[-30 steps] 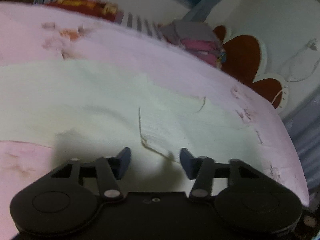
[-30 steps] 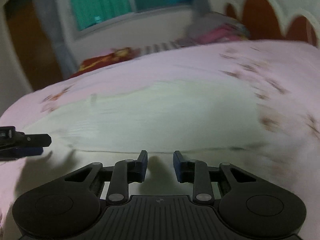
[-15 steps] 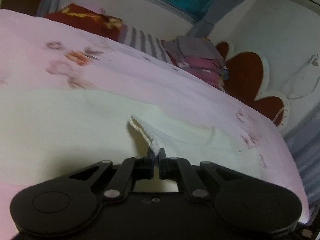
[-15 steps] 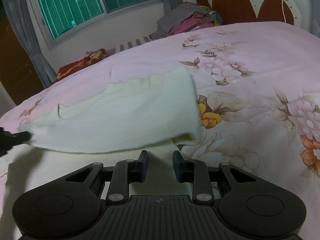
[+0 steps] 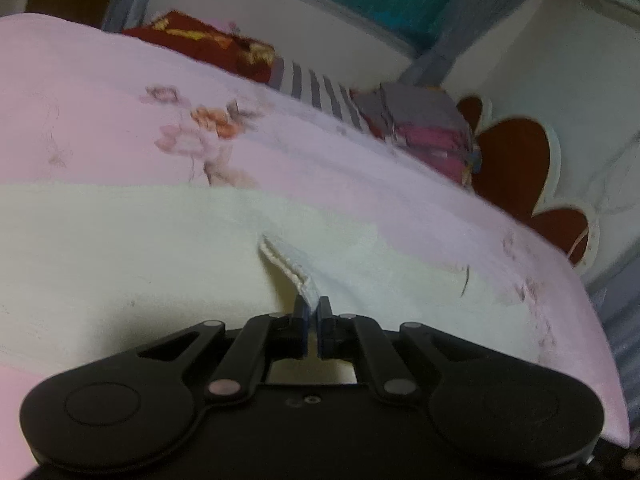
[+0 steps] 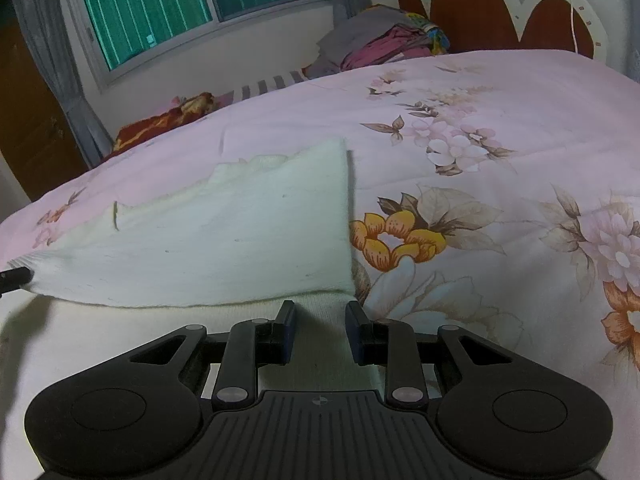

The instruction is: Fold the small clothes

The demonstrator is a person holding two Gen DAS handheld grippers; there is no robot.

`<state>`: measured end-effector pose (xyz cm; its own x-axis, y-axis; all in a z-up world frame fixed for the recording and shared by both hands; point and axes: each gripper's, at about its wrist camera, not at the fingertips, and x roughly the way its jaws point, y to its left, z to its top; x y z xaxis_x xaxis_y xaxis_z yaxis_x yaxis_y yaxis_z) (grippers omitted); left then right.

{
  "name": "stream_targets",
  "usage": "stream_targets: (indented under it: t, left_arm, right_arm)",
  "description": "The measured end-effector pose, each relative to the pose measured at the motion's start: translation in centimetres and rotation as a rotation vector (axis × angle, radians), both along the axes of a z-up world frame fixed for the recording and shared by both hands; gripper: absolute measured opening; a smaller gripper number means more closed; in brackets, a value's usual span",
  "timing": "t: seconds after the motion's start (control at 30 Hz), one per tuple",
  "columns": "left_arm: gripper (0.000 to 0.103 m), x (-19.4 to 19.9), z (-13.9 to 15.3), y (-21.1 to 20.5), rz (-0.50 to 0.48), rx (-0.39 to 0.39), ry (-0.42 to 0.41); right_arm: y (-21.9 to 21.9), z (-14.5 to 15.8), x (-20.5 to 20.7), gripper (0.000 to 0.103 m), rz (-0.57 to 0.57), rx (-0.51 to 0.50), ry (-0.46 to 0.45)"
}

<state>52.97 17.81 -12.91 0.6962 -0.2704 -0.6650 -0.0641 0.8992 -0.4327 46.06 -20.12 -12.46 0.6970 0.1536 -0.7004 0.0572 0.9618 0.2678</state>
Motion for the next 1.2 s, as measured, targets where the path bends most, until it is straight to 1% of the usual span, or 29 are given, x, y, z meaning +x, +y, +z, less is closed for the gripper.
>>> stream_targets:
  t: [0.03,0.1,0.13,0.17,0.2,0.3,0.37,0.4,0.43,0.47,0.5,0.53,0.57,0.6,0.63,0.67,0.73,0.8,0.9,1.0,1.03,1.07,1.1,1.13,1.17,1.2]
  left_arm:
    - [0.004,0.1,-0.3,-0.2,-0.012,0.014,0.008]
    - [0.005,0.1,-1.0,-0.2,-0.023,0.015,0.023]
    - [0.014,0.1,-1.3,-0.1,-0.026,0.001,0.035]
    - [0.016,0.0,-1.6,0.1,-0.026,-0.011,0.031]
    - [0.018,-0.2,-1.6,0.2,-0.023,-0.017,0.024]
    - [0.024,-0.4,-1.3,0.3,-0.005,-0.005,0.011]
    - [0.025,-0.2,-1.2,0.4,0.009,0.009,0.012]
    - [0.025,-0.1,-1.1,0.5,0.020,0.016,0.018]
    - [0.028,-0.2,-1.0,0.8,0.033,0.016,0.018]
    - [0.032,-0.4,-0.7,1.1,0.051,0.020,0.012]
    - [0.050,-0.7,-0.3,1.3,0.070,0.037,-0.007]
    - [0.066,-1.0,0.2,1.4,0.094,0.069,-0.037]
    - [0.068,-1.3,0.7,1.2,0.111,0.109,-0.072]
    - [0.062,-1.3,1.0,0.7,0.091,0.131,-0.092]
    - [0.052,-1.0,1.2,-0.2,0.049,0.136,-0.100]
    - [0.049,-0.5,1.2,-1.3,0.007,0.141,-0.098]
    - [0.048,0.3,1.2,-3.8,-0.074,0.175,-0.102]
    - [0.050,1.2,0.6,-5.5,-0.103,0.186,-0.094]
    - [0.050,2.2,-0.5,-5.8,-0.095,0.206,-0.072]
    - [0.049,2.3,-0.8,-4.4,-0.076,0.221,-0.078]
    - [0.048,2.3,-0.8,-3.9,-0.075,0.225,-0.077]
    - [0.047,2.2,-0.9,-3.6,-0.076,0.223,-0.078]
    - [0.047,2.2,-0.9,-3.4,-0.079,0.226,-0.078]
    - [0.047,2.1,-0.9,-3.4,-0.082,0.236,-0.079]
    - [0.047,2.1,-0.9,-3.5,-0.086,0.244,-0.079]
    - [0.047,2.1,-0.8,-3.6,-0.086,0.246,-0.079]
  right_arm:
    - [-0.1,0.3,-0.2,0.028,-0.008,0.001,-0.008]
    - [-0.2,1.5,-1.0,0.028,-0.023,0.000,-0.076]
    - [-0.1,2.0,-1.1,0.027,-0.020,-0.007,-0.098]
    - [0.2,2.3,-1.0,0.014,-0.008,-0.016,-0.109]
    - [0.4,2.5,-0.6,0.012,0.006,-0.021,-0.104]
    - [1.5,2.0,1.0,0.011,0.048,-0.026,-0.088]
    - [2.1,1.3,1.6,0.011,0.075,-0.064,-0.081]
    - [1.9,0.6,2.1,0.008,0.049,-0.122,-0.053]
    - [1.0,-0.1,2.4,0.000,0.000,-0.131,-0.027]
    - [-0.2,-0.2,2.5,0.000,-0.041,-0.086,-0.028]
    - [-0.7,0.1,2.7,0.000,-0.055,-0.090,-0.019]
    - [-0.6,0.6,2.8,0.000,-0.038,-0.113,-0.035]
    - [-0.6,1.2,2.7,0.000,-0.024,-0.126,-0.063]
    - [-0.6,1.8,2.8,0.000,-0.021,-0.123,-0.087]
    - [-0.5,2.1,2.9,0.000,-0.019,-0.110,-0.102]
    - [-0.3,2.4,3.4,0.000,-0.006,-0.089,-0.117]
    - [1.1,2.4,4.7,0.000,0.049,-0.064,-0.112]
    - [3.5,2.1,6.0,0.000,0.136,-0.057,-0.109]
    - [6.3,1.5,7.2,0.000,0.246,-0.064,-0.117]
    - [6.4,0.8,8.3,0.000,0.318,-0.059,-0.114]
    - [5.6,0.5,9.0,0.000,0.302,-0.082,-0.111]
    - [4.4,0.3,9.8,0.000,0.235,-0.129,-0.105]
    - [2.8,0.1,10.6,0.000,0.159,-0.147,-0.092]
    - [0.9,-0.3,11.7,0.000,0.075,-0.151,-0.066]
    - [-0.8,-0.6,12.6,0.000,0.022,-0.133,-0.051]
    - [-2.0,-0.8,13.4,0.000,0.005,-0.115,-0.046]
